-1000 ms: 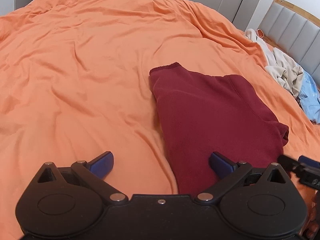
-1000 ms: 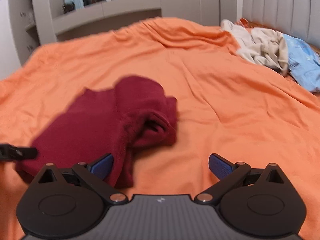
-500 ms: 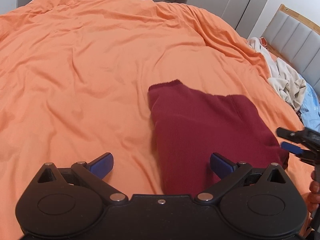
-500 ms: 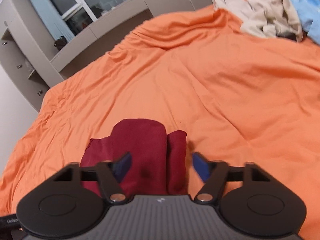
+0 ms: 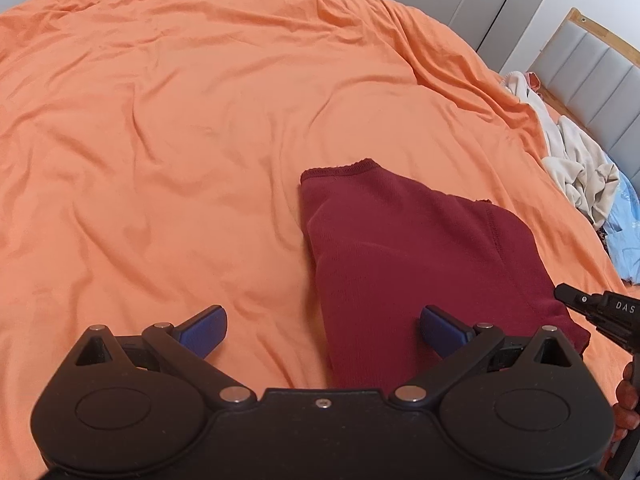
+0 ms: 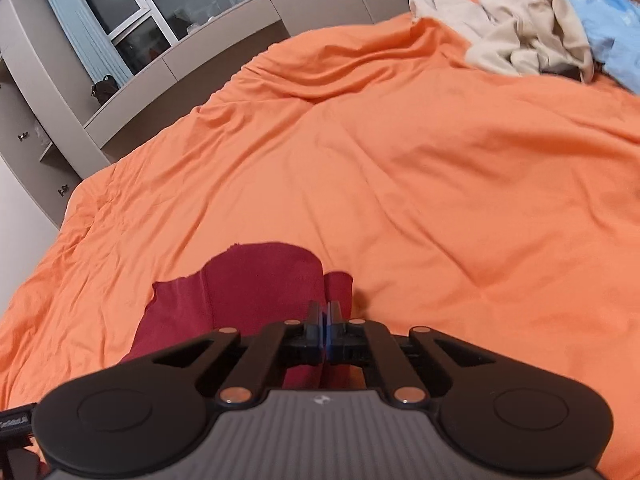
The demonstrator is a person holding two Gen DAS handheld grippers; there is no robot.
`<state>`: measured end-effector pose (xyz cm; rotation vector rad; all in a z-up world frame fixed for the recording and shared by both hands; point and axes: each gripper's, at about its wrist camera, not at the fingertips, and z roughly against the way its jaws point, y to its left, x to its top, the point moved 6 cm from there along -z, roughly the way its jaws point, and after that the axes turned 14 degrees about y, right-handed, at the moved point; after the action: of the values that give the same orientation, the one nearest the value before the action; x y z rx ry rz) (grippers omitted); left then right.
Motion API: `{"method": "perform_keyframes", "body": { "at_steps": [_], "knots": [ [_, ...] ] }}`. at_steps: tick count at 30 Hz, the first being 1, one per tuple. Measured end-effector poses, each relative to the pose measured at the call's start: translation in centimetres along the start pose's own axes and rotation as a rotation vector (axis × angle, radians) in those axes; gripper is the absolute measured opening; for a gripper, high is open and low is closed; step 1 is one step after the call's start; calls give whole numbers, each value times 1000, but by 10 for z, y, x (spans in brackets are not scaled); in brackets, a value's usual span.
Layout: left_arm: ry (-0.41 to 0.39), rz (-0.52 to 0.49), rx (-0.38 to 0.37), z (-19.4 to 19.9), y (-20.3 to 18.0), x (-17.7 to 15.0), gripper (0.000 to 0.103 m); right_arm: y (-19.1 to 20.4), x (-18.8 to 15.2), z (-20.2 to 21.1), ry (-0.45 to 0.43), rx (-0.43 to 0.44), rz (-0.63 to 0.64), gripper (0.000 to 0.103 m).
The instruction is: Fold small clothes
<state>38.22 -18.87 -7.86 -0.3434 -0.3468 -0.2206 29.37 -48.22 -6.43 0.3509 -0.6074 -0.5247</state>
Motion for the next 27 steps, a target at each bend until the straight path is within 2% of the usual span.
{"method": "perform_keyframes", "body": {
  "at_steps": [8, 9, 10, 11, 12, 13, 14, 15, 16, 22, 27],
  "knots": [
    [32, -10, -7, -17, -1, 5, 103, 0, -1, -3, 12, -1, 13, 3],
    [31, -12, -5, -17, -1, 5, 103, -2, -1, -4, 17, 6, 5, 8],
    [30, -15, -1, -17, -2, 5, 103, -4, -1, -4, 18, 13, -9, 22],
    [30, -18, 3, -17, -2, 5, 103, -7, 0, -4, 19, 18, -25, 29],
    [31, -20, 7, -18, -2, 5, 103, -9, 0, -4, 18, 20, -40, 48],
    [32, -21, 8, -18, -2, 5, 103, -11, 1, -3, 13, 25, -49, 56],
    [32, -22, 7, -18, -3, 5, 103, -12, 1, -3, 6, 31, -52, 57],
    [32, -21, 7, -18, -3, 5, 103, -12, 2, -2, 2, 37, -54, 63],
    [33, -21, 8, -18, -3, 5, 103, -12, 2, -2, 1, 44, -55, 73],
    [39, -38, 14, -21, -6, 7, 103, -3, 2, -14, 27, 39, -27, 92],
    [63, -56, 19, -30, -8, 9, 103, 1, 0, -27, 53, 31, -16, 100]
  ]
}}
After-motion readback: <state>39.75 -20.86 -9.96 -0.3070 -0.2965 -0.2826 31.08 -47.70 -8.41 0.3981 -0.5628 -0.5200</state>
